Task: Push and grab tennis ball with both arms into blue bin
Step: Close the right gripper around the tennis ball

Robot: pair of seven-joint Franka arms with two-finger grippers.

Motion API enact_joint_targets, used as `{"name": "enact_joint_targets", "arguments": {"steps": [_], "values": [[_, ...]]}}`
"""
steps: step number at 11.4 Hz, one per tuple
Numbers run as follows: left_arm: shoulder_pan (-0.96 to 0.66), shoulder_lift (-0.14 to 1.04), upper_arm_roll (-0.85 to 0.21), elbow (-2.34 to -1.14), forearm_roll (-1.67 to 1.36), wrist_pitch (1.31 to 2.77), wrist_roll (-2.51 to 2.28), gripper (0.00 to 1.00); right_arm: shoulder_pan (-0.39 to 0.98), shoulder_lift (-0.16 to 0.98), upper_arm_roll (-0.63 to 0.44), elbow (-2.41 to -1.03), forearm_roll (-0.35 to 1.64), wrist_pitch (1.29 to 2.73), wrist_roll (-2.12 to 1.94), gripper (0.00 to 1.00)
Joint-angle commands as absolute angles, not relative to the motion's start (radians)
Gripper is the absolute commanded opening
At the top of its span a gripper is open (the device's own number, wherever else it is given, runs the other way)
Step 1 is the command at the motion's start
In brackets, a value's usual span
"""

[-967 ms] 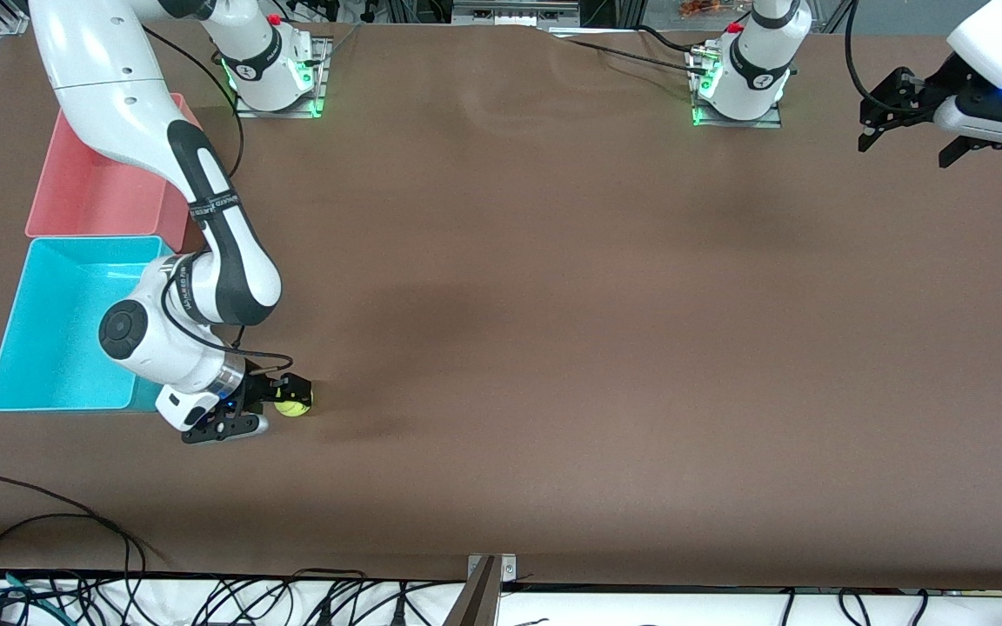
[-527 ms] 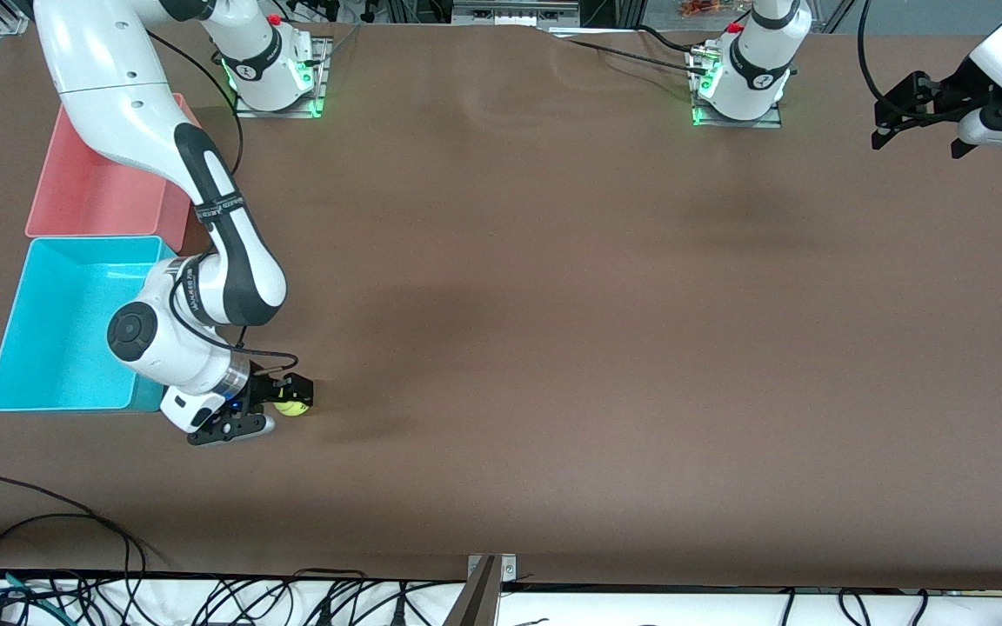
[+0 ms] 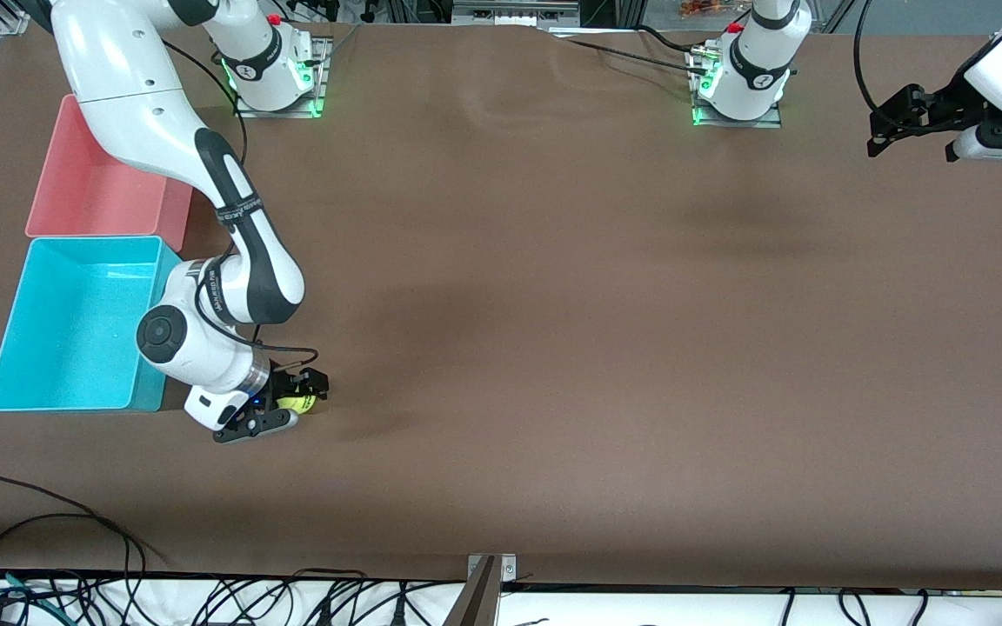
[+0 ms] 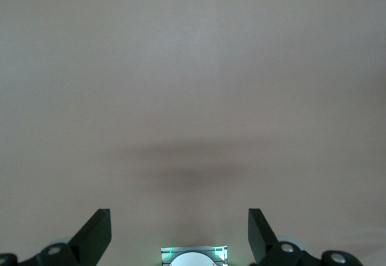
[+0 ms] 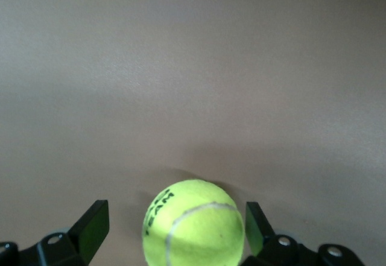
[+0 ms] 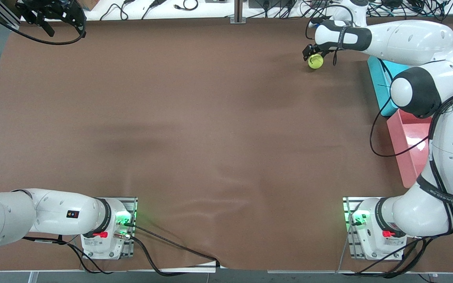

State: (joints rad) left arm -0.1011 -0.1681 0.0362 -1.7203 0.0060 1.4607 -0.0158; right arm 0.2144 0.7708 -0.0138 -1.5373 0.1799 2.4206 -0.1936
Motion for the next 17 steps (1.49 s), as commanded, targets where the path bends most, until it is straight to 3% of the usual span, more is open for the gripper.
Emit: {"name": "enact_joint_targets", "arguments": {"steps": [1, 3, 5, 7, 10, 14, 17], "values": [[-0.095, -0.144, 0.037, -1.680, 0.031, 1.433, -0.028, 1.00, 0.212, 0.782, -0.017, -1.531, 0.141, 2.413, -0.212, 0.94], [-0.095, -0.141, 0.035, -1.680, 0.032, 1.433, -0.029, 1.00, 0.213, 0.790, -0.017, -1.540, 0.137, 2.413, -0.215, 0.90], [-0.098, -0.138, 0.031, -1.661, 0.037, 1.433, -0.028, 1.00, 0.216, 0.792, -0.015, -1.555, 0.129, 2.413, -0.219, 0.78], [-0.097, -0.129, 0.032, -1.654, 0.037, 1.433, -0.028, 1.00, 0.216, 0.792, -0.017, -1.555, 0.129, 2.413, -0.221, 0.51], [-0.095, -0.129, 0.034, -1.646, 0.031, 1.433, -0.028, 1.00, 0.216, 0.790, -0.017, -1.548, 0.126, 2.392, -0.219, 0.02], [-0.104, -0.105, 0.034, -1.599, 0.029, 1.434, -0.029, 1.00, 0.192, 0.778, -0.032, -1.456, 0.082, 2.211, -0.222, 0.00], [-0.103, -0.092, 0.032, -1.592, 0.029, 1.434, -0.029, 1.00, 0.096, 0.759, -0.041, -1.375, 0.086, 2.028, -0.288, 0.00]]}}
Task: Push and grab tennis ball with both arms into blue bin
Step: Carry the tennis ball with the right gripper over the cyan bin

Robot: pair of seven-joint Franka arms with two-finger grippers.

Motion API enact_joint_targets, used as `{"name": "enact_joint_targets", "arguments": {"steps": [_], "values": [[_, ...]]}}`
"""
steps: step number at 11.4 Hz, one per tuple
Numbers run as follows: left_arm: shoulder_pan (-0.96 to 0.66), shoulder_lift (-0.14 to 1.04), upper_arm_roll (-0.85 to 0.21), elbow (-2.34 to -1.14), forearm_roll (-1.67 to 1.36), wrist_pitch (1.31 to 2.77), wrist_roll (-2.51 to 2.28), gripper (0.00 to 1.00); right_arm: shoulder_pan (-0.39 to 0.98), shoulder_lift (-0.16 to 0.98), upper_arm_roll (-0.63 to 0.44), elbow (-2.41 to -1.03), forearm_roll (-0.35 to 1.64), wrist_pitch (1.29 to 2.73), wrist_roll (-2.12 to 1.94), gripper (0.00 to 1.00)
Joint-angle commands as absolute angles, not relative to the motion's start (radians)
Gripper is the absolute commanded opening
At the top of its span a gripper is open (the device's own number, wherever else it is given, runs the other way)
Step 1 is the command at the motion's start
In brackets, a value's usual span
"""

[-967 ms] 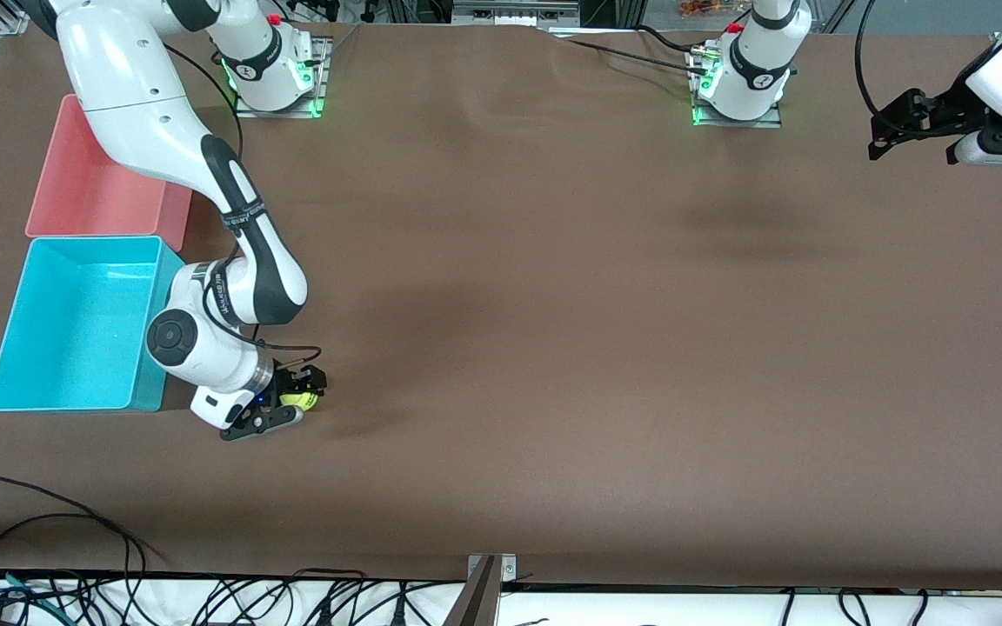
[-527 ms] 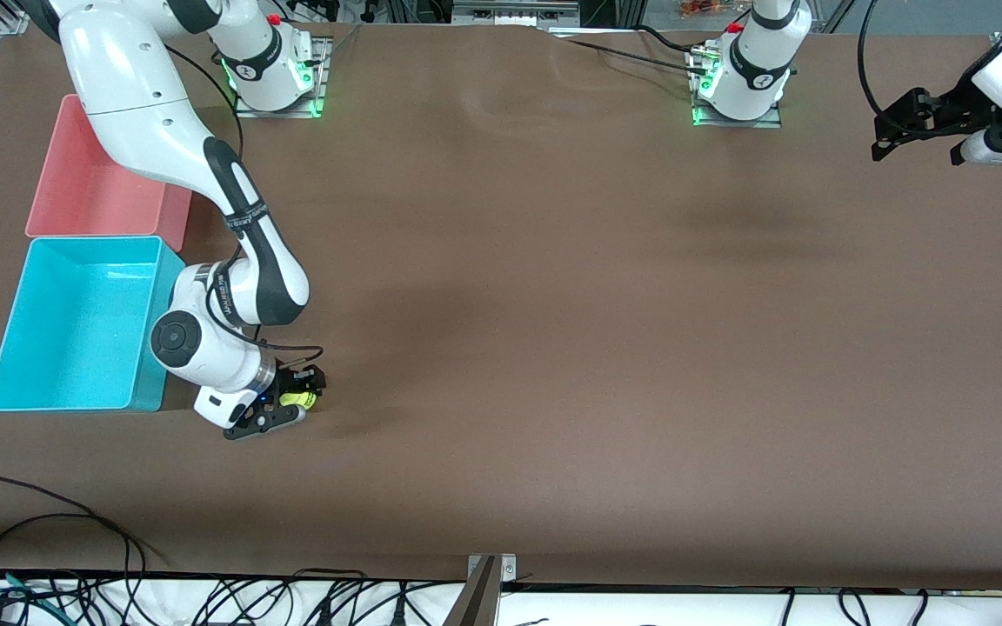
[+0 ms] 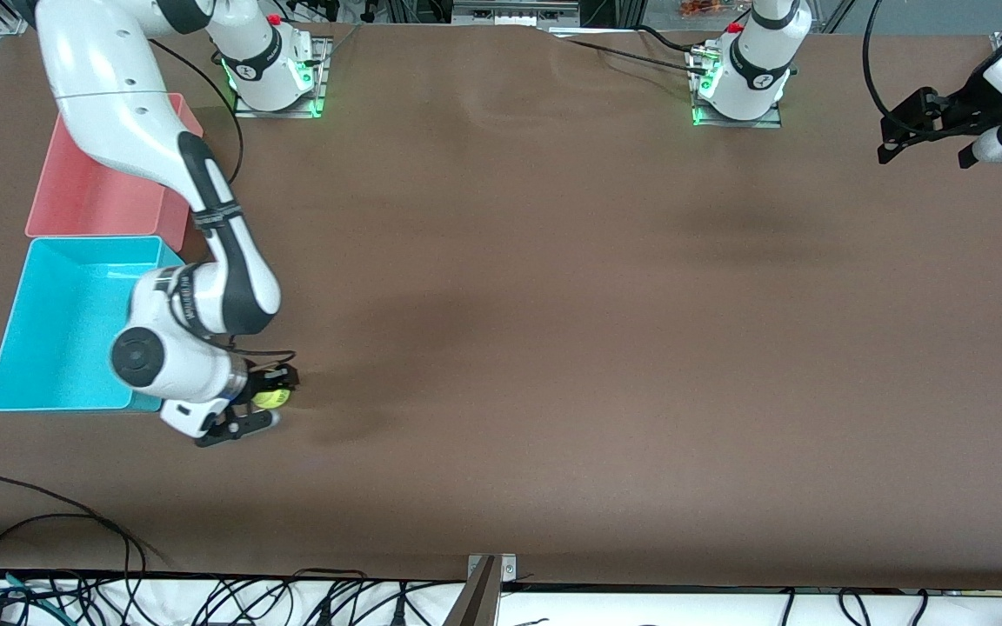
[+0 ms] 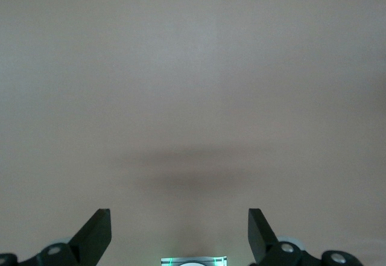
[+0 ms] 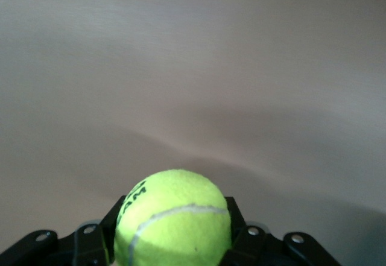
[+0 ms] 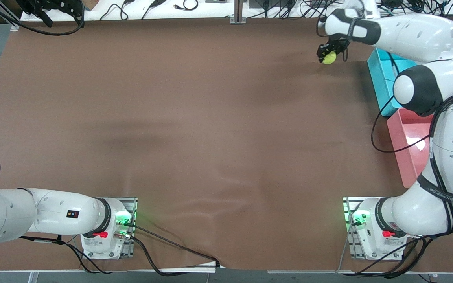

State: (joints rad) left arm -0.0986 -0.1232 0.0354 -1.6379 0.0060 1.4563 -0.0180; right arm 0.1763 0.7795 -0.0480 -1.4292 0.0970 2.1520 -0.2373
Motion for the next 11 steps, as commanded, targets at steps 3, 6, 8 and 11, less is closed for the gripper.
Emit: {"name": "enact_joint_targets", "arguments": {"steps": [3, 6, 8, 11], "values": [[-0.106, -0.092, 0.031, -1.591, 0.029, 1.434, -0.028, 1.00, 0.025, 0.663, -0.043, -1.382, 0.098, 1.825, -0.296, 0.00], [-0.107, -0.094, 0.031, -1.591, 0.029, 1.434, -0.028, 1.00, -0.017, 0.595, -0.092, -1.416, 0.098, 1.675, -0.317, 0.00], [-0.107, -0.094, 0.031, -1.591, 0.029, 1.424, -0.028, 1.00, -0.070, 0.568, -0.103, -1.469, 0.100, 1.696, -0.374, 0.00], [-0.100, -0.094, 0.031, -1.589, 0.029, 1.420, -0.023, 1.00, -0.149, 0.568, -0.106, -1.546, 0.097, 1.790, -0.458, 0.00]]}}
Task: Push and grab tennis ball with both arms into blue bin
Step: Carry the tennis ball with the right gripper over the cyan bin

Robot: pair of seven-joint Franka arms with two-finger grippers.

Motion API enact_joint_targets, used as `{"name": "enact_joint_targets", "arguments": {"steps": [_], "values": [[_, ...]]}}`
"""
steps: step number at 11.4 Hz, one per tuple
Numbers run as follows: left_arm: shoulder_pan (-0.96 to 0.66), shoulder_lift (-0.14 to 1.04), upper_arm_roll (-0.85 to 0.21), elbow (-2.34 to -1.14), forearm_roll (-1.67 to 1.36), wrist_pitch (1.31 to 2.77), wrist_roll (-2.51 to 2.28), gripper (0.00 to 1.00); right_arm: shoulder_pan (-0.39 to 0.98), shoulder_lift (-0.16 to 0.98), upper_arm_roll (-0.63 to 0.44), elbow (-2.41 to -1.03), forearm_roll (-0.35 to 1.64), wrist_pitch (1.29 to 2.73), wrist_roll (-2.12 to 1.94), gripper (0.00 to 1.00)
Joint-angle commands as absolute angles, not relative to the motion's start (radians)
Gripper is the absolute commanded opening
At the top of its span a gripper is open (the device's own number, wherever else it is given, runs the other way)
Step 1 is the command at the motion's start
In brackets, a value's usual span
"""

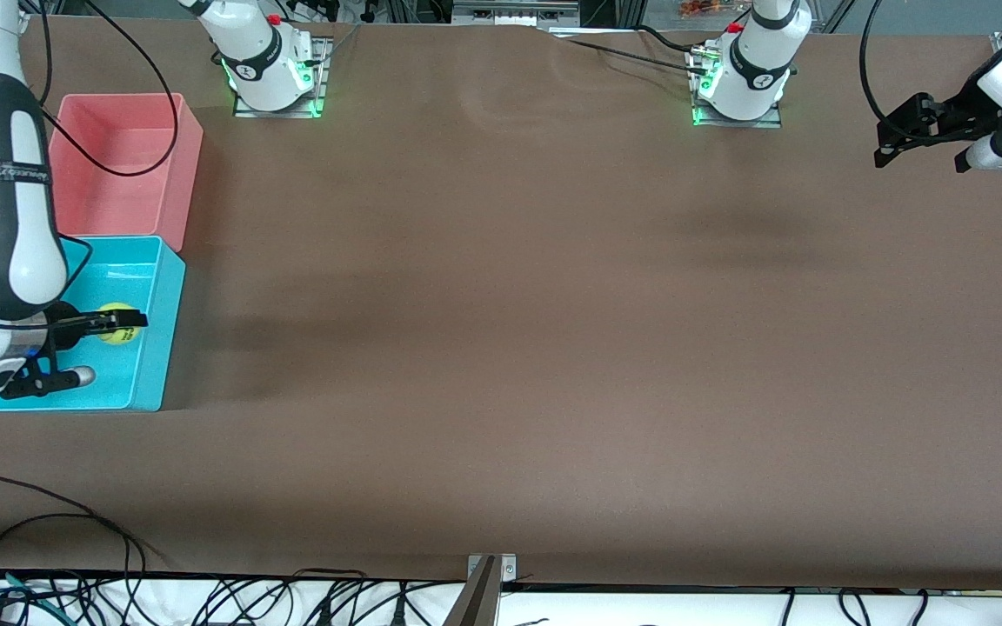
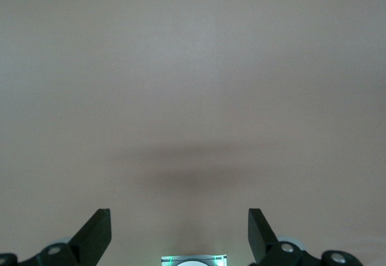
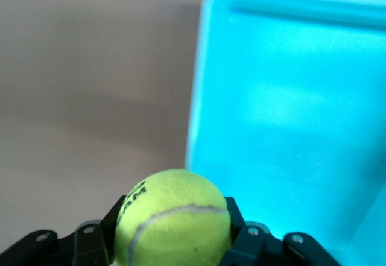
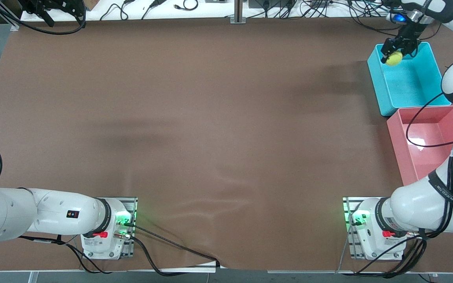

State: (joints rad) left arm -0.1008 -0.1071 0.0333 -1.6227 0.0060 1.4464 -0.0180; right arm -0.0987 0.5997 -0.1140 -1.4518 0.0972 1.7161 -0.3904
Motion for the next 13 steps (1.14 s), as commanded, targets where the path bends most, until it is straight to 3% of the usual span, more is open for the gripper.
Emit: {"name": "enact_joint_targets", "arguments": {"steps": [1, 13], "values": [[-0.106, -0.094, 0.029, -1.589, 0.029, 1.420, -0.028, 1.00, -0.165, 0.568, -0.110, -1.572, 0.095, 1.813, -0.480, 0.00], [-0.095, -0.092, 0.034, -1.591, 0.029, 1.419, -0.017, 1.00, -0.242, 0.626, -0.178, -1.706, 0.048, 2.022, -0.658, 0.00]]}}
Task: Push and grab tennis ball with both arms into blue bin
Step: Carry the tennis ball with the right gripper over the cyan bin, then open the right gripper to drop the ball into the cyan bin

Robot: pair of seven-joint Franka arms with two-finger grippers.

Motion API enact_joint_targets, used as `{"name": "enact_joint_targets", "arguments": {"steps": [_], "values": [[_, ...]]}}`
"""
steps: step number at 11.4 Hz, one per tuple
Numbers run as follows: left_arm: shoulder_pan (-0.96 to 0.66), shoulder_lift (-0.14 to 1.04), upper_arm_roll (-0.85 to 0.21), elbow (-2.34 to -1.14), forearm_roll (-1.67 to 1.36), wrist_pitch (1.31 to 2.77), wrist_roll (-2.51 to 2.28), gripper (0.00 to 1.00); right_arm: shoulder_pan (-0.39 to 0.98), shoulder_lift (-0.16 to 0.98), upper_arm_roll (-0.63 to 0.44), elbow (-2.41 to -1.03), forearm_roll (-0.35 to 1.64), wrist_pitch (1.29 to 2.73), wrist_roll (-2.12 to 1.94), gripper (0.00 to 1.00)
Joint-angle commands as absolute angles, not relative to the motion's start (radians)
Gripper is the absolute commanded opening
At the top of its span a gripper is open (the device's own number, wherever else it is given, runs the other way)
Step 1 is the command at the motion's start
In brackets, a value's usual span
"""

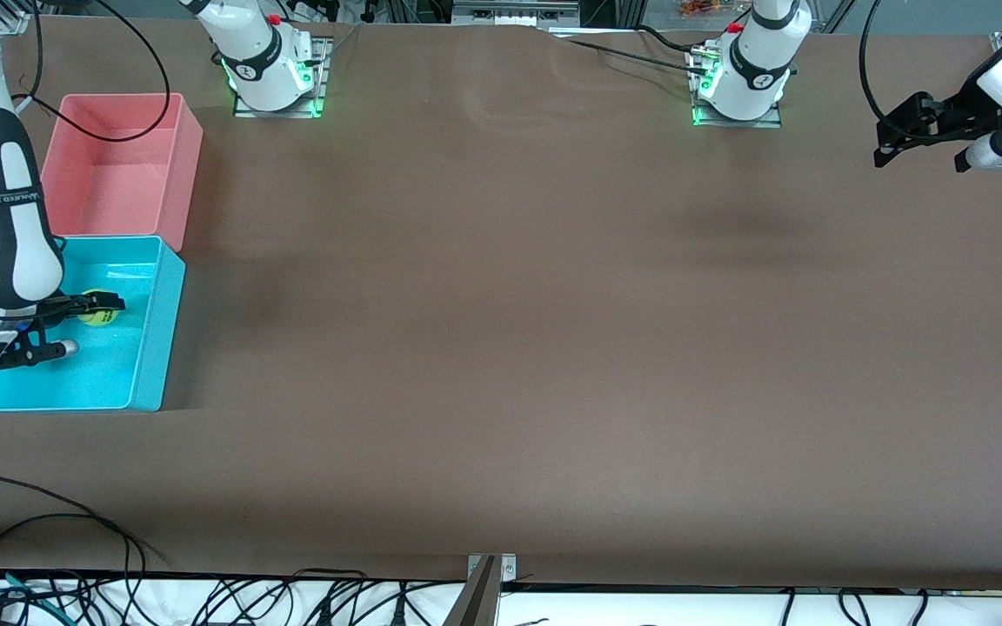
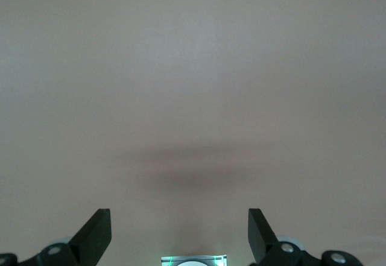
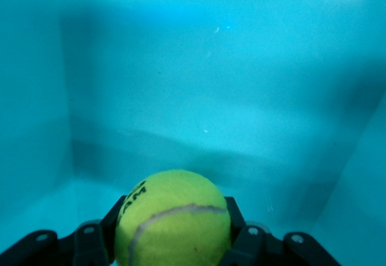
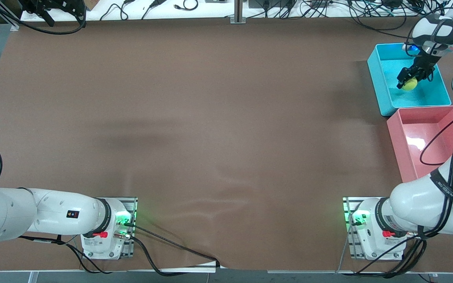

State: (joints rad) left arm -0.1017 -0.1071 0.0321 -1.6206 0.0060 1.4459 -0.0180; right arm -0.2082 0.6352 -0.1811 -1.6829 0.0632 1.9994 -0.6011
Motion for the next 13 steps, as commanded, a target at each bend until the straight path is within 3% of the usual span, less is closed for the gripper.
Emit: {"name": "enact_joint_targets", "arguments": {"steps": [1, 5, 6, 7, 8, 13], "values": [[-0.097, -0.091, 0.034, -1.589, 0.029, 1.420, -0.017, 1.00, -0.253, 0.627, -0.178, -1.706, 0.045, 2.020, -0.667, 0.00], [-0.095, -0.091, 0.034, -1.589, 0.029, 1.419, -0.017, 1.00, -0.256, 0.629, -0.183, -1.721, 0.026, 2.020, -0.663, 0.00], [-0.097, -0.086, 0.032, -1.589, 0.029, 1.419, -0.018, 1.00, -0.253, 0.629, -0.184, -1.724, 0.026, 2.023, -0.654, 0.11], [-0.101, -0.086, 0.031, -1.589, 0.029, 1.419, -0.023, 1.00, -0.255, 0.630, -0.183, -1.724, 0.025, 2.022, -0.655, 0.89], [-0.104, -0.086, 0.031, -1.589, 0.029, 1.419, -0.026, 1.00, -0.255, 0.629, -0.184, -1.726, 0.023, 2.017, -0.660, 1.00], [-0.107, -0.086, 0.029, -1.589, 0.028, 1.416, -0.028, 1.00, -0.244, 0.617, -0.189, -1.714, 0.011, 1.988, -0.657, 1.00]]}}
